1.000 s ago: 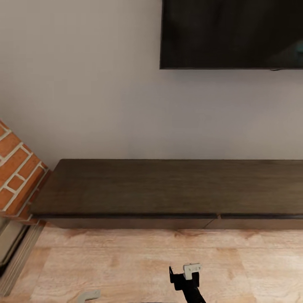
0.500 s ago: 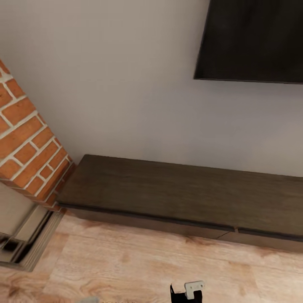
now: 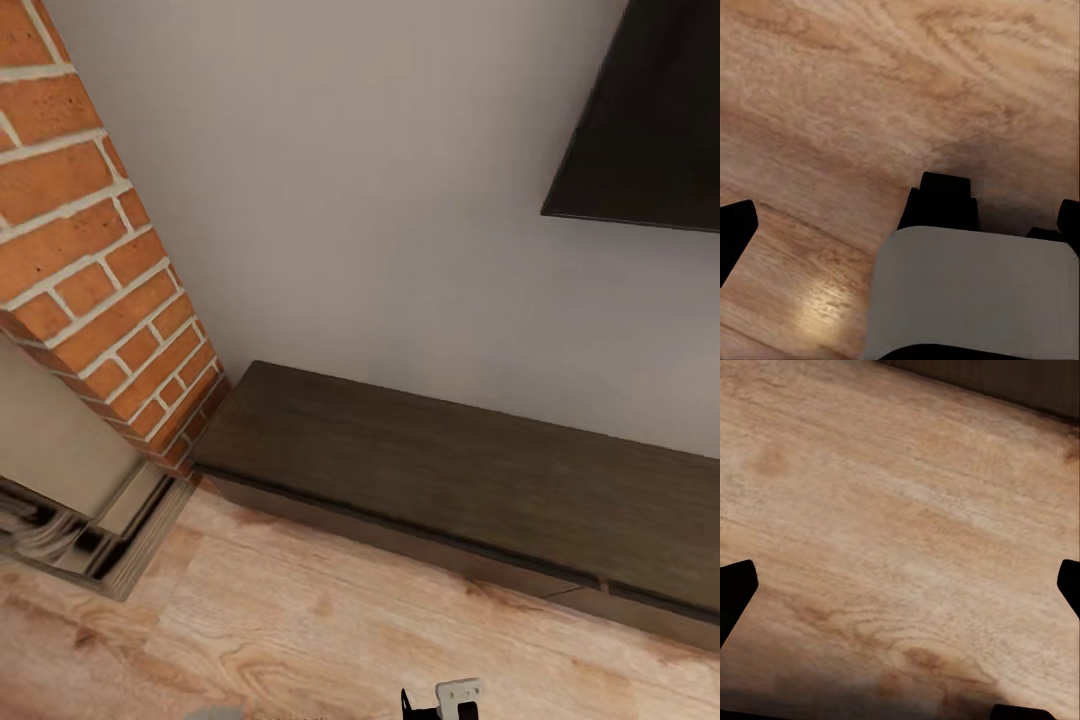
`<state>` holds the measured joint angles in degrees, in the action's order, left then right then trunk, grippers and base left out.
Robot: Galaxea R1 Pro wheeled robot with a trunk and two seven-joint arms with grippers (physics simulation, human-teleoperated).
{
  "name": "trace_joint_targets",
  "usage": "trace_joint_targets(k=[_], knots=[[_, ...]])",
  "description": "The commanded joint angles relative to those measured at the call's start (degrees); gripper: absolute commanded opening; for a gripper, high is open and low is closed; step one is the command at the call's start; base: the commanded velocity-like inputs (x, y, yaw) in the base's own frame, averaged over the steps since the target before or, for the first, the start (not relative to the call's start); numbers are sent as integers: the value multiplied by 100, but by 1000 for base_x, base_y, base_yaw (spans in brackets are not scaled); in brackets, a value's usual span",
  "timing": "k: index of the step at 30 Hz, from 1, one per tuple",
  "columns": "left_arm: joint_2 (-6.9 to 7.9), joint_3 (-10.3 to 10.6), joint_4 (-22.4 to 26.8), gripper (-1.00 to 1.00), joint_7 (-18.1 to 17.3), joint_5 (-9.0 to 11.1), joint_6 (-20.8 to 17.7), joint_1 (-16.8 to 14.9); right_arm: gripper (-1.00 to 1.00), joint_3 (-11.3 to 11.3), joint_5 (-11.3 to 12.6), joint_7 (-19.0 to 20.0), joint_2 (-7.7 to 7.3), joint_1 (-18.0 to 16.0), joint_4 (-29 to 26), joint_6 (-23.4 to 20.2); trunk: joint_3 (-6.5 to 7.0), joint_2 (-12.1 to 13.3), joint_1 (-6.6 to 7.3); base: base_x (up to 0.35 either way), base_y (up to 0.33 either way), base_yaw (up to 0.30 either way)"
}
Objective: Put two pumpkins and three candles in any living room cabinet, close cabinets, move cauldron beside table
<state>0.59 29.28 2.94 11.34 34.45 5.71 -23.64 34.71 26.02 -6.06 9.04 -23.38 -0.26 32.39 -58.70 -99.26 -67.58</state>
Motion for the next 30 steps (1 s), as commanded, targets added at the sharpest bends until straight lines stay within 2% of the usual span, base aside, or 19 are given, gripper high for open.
trace_joint_targets(k=[1,13,21,30], knots=[[-12,-1,-2,100,0,0,0,1,100,0,0,0,-1,0,0,1,1,1,1,0,0,292],[-24,-1,-4,100,0,-1,0,4,100,-5,12,43,-18,0,0,4,1,1,1,0,0,287],[-15,-1,-4,100,0,-3,0,3,100,-8,9,44,-54,0,-8,47,1,1,1,0,0,45],[-15,-1,-4,100,0,0,0,6,100,-8,9,35,-40,0,-9,48,1,1,1,0,0,195]])
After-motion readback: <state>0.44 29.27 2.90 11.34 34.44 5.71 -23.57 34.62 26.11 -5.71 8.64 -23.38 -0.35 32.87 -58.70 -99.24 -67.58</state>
